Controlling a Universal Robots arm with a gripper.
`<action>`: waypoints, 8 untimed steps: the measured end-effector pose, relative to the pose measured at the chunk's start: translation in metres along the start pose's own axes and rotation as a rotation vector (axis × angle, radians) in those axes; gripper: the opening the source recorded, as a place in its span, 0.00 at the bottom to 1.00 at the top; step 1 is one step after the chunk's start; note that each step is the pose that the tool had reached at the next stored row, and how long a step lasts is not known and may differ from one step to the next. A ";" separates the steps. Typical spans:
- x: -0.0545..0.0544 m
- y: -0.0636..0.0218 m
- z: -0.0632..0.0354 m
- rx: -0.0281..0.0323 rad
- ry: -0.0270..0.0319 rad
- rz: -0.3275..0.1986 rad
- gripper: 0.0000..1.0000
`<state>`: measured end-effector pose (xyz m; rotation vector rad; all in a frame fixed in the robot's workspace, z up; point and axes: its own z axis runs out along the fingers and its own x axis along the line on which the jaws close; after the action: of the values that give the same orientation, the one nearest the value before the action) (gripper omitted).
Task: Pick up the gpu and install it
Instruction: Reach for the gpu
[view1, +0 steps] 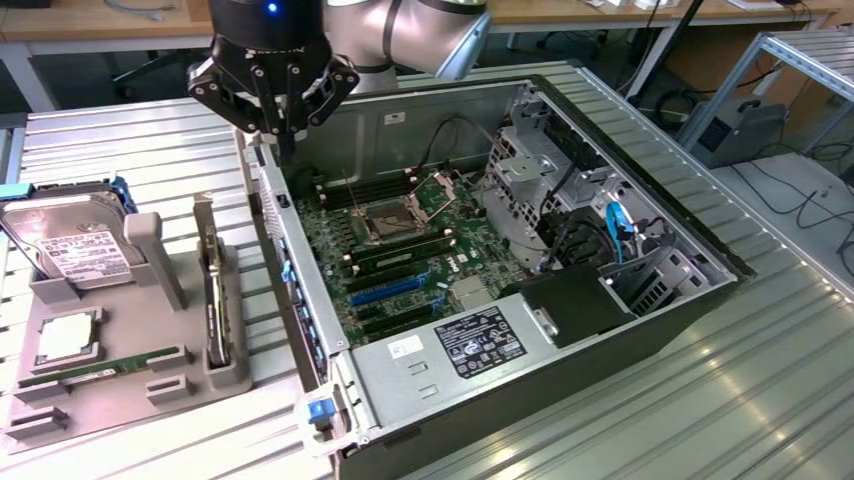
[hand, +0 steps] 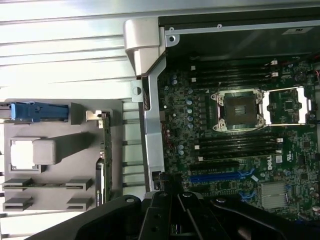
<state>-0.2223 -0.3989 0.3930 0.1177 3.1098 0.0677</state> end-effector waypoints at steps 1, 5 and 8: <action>0.000 0.0000 0.0000 0.0000 0.0000 0.000 0.11; 0.002 -0.0001 0.0000 0.0000 0.0000 0.000 0.11; 0.003 -0.0002 0.0000 0.0000 0.0000 0.000 0.11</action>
<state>-0.2255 -0.3989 0.3930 0.1177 3.1098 0.0677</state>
